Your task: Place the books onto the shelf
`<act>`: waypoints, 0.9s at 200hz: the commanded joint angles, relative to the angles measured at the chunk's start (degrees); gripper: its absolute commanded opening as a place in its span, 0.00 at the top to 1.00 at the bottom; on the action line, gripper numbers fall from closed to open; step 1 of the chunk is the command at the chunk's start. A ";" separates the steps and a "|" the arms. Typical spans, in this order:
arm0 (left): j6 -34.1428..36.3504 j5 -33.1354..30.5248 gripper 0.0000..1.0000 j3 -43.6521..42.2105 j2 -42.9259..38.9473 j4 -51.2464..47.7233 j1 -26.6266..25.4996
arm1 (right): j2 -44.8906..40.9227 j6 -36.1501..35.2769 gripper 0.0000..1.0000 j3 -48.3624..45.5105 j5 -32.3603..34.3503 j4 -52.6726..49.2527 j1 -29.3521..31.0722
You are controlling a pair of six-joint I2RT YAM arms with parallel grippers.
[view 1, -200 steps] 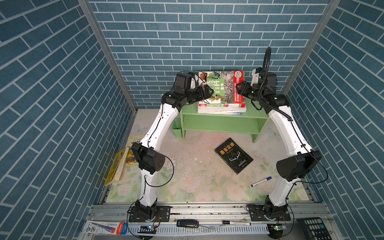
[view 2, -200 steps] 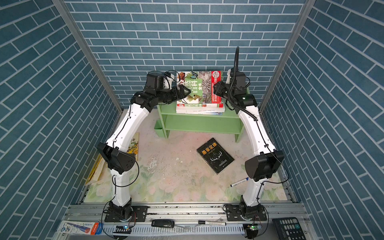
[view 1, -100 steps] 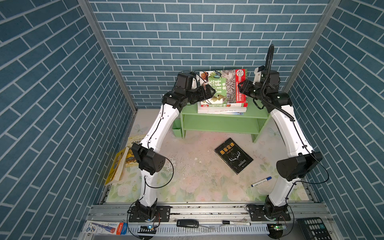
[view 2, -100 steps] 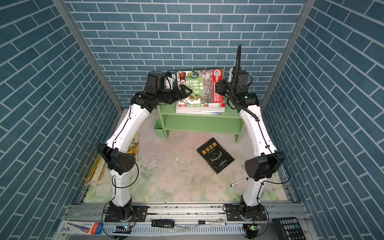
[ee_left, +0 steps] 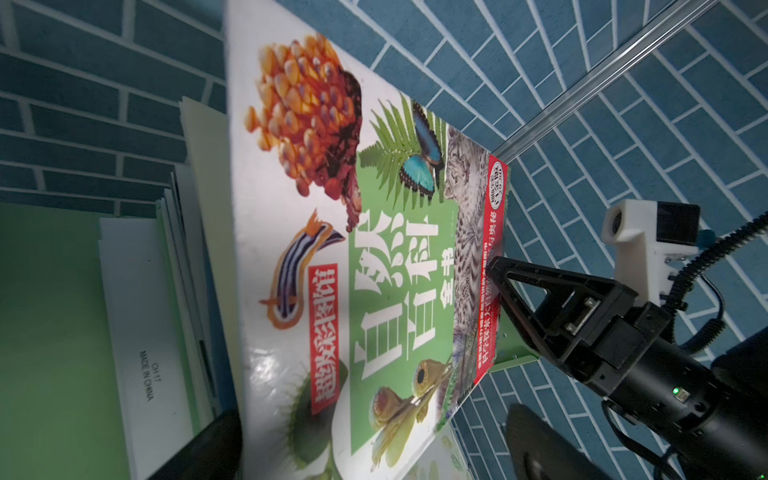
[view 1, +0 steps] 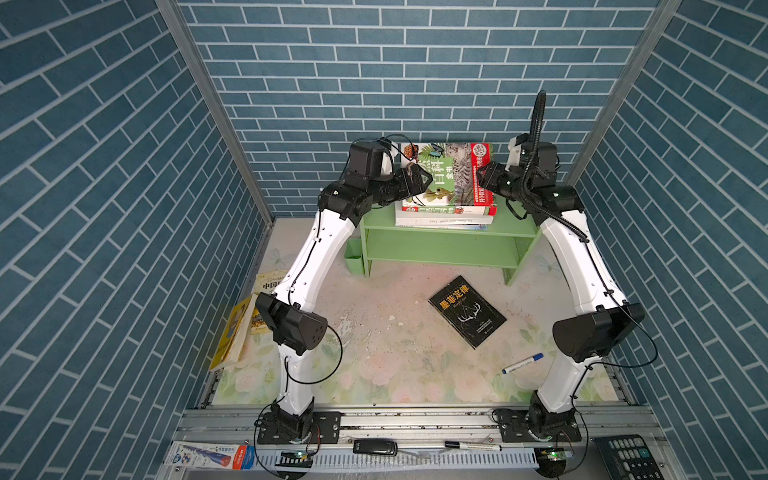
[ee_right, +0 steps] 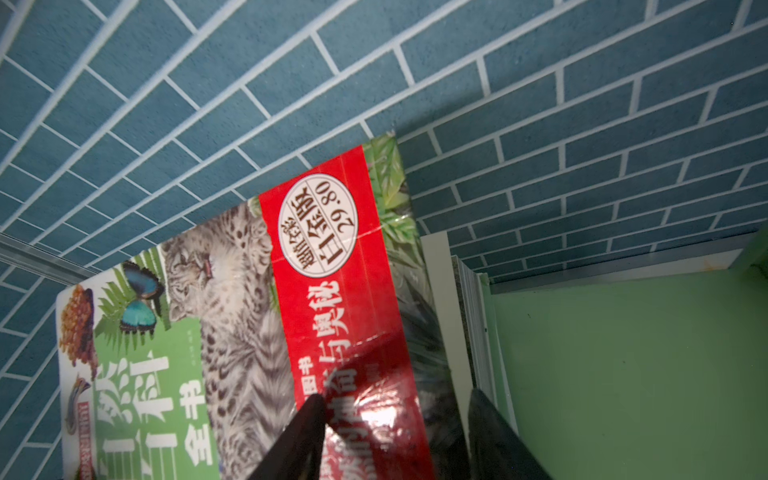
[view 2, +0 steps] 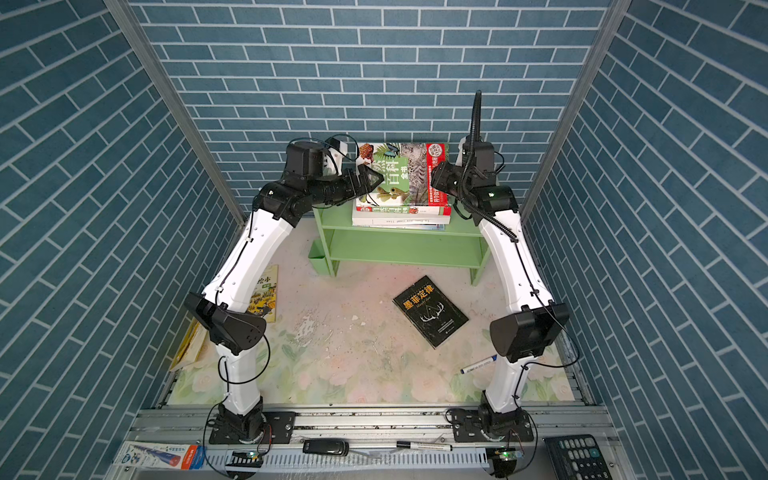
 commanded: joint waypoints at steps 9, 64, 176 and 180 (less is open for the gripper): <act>-0.05 9.12 0.00 -0.49 -3.27 10.53 -4.83 | 0.13 2.40 0.45 -0.31 -8.28 1.85 3.96; 1.66 6.13 0.00 -4.73 -3.87 9.79 -4.30 | 1.27 2.61 0.45 -2.71 -7.86 3.09 3.95; 1.19 5.98 0.00 -4.65 -3.23 10.22 -3.22 | 1.68 1.38 0.43 -2.92 -6.98 5.99 3.99; 1.14 5.98 0.00 -4.61 -3.15 10.27 -3.21 | 1.79 1.47 0.43 -2.85 -7.00 6.10 4.00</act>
